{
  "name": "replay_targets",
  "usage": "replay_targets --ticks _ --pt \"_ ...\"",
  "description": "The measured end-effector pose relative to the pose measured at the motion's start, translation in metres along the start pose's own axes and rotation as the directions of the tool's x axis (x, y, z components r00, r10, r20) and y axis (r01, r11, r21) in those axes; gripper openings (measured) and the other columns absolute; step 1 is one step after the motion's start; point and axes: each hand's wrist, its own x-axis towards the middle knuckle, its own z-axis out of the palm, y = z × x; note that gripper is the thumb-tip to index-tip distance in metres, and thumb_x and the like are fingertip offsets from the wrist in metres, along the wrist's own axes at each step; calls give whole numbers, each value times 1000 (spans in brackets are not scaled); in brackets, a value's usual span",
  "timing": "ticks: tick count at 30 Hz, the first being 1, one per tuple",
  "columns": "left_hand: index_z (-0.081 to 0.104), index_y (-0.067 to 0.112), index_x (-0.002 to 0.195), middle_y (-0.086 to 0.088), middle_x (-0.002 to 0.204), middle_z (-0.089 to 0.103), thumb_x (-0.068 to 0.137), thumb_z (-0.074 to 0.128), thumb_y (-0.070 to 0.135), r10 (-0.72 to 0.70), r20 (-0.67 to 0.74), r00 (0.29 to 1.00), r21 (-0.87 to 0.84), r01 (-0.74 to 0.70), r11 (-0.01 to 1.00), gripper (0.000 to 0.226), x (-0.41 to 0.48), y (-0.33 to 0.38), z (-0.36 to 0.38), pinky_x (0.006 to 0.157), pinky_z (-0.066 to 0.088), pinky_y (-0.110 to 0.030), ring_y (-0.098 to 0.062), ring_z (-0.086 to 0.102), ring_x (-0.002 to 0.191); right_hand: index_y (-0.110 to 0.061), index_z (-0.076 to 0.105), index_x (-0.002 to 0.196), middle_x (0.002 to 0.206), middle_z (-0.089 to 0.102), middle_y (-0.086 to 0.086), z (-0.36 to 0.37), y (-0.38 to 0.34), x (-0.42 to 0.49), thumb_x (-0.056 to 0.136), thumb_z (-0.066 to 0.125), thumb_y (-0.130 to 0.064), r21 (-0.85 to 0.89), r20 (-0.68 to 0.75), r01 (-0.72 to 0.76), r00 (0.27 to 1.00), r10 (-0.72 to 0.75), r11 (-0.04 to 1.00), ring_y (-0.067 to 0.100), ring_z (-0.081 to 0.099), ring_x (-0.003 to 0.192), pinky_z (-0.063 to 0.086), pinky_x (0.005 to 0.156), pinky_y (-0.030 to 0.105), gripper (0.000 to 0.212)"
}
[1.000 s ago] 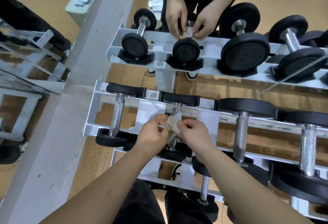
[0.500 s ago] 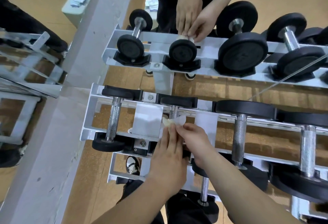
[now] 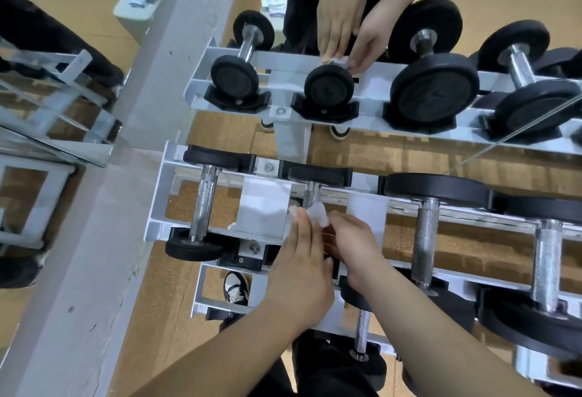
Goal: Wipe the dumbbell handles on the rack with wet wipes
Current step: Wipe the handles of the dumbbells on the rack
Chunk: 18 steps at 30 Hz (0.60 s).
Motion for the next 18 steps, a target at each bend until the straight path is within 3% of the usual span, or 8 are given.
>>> replay_targets --ticks 2,4,7,10,14,18 --pt "-14 5 161 -19 165 -31 107 24 36 -78 -14 997 -115 76 990 73 24 0 -12 127 20 -43 -34 -1 159 -14 66 88 80 69 7 2 0 -2 103 52 -26 18 -9 13 1000 -12 1000 22 64 76 51 65 31 24" --pt "-12 5 162 -17 169 -23 106 34 32 -107 -55 993 -151 97 984 77 45 -3 -22 126 25 -41 -32 6 159 -14 60 83 78 59 10 3 3 -1 100 51 -20 42 -21 63 998 -62 997 23 54 73 45 65 30 20" --pt "-9 3 162 -18 169 -21 105 17 34 -43 -38 998 -110 38 993 70 25 -2 -17 128 18 -41 -31 -4 159 -15 63 85 81 58 12 2 6 -3 95 53 -18 47 -25 96 995 -95 994 25 55 77 48 71 37 14" --pt "-12 0 160 -14 165 -29 104 8 36 14 37 999 -33 -13 999 70 -13 3 -12 130 1 -39 -29 -21 157 -10 72 91 94 75 16 -2 12 -7 94 55 -15 61 -61 57 997 -53 997 31 70 88 61 83 44 18" --pt "-20 0 158 -19 165 -29 111 22 34 -128 43 991 -45 130 991 71 23 10 -32 130 7 -41 -34 -19 157 -8 74 105 99 76 17 -6 22 -9 100 55 -15 103 -80 50 996 -42 993 28 69 87 57 79 40 21" --pt "-3 -3 161 -31 166 -15 105 8 35 -88 -49 995 -25 87 996 69 28 3 -11 128 2 -53 -46 -18 154 -5 70 94 91 69 15 -11 28 -12 101 53 -19 52 5 96 995 -97 994 25 61 85 50 79 39 23"
